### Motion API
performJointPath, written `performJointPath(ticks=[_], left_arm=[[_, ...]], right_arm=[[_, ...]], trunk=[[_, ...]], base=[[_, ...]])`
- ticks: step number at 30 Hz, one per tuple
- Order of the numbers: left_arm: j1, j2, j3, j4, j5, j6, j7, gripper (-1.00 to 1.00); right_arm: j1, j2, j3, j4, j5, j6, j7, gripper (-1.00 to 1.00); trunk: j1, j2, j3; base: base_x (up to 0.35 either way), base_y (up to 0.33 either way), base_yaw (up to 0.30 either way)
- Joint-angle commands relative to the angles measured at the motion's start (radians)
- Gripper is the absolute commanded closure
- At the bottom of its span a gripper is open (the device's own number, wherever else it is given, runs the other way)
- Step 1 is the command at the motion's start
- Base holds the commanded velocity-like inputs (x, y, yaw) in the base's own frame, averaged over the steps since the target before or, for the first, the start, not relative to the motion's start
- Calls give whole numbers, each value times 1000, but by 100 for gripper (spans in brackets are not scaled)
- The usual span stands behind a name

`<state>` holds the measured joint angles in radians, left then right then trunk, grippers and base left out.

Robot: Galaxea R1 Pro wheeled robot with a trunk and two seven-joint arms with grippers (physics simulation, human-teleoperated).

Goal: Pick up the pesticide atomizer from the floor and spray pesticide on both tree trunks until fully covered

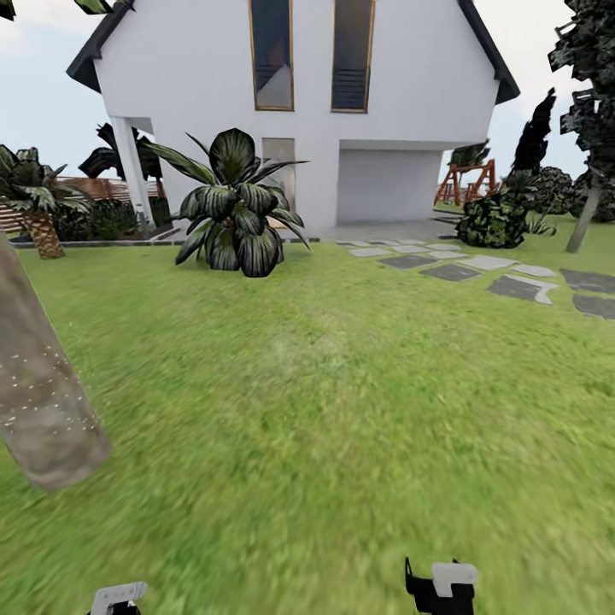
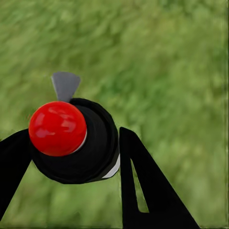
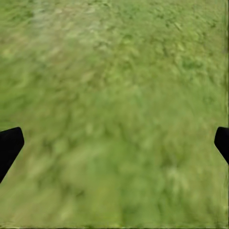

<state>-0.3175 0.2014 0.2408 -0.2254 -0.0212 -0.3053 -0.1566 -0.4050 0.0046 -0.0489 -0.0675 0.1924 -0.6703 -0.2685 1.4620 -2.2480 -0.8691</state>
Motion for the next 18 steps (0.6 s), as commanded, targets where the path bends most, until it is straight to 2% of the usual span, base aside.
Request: performJointPath(ticks=[1,14,18], left_arm=[[0,0,-1,0,0,0,1,100],[0,0,-3,0,0,0,6,100],[-1,4,1,0,3,1,3,100]], right_arm=[[0,0,0,0,0,0,0,-100],[0,2,0,0,1,0,0,-100],[0,2,0,0,1,0,0,-100]], trunk=[[0,0,0],[0,0,0],[0,0,0]], base=[[-308,-97,-297],[-287,-158,-297],[-123,-242,-297]])
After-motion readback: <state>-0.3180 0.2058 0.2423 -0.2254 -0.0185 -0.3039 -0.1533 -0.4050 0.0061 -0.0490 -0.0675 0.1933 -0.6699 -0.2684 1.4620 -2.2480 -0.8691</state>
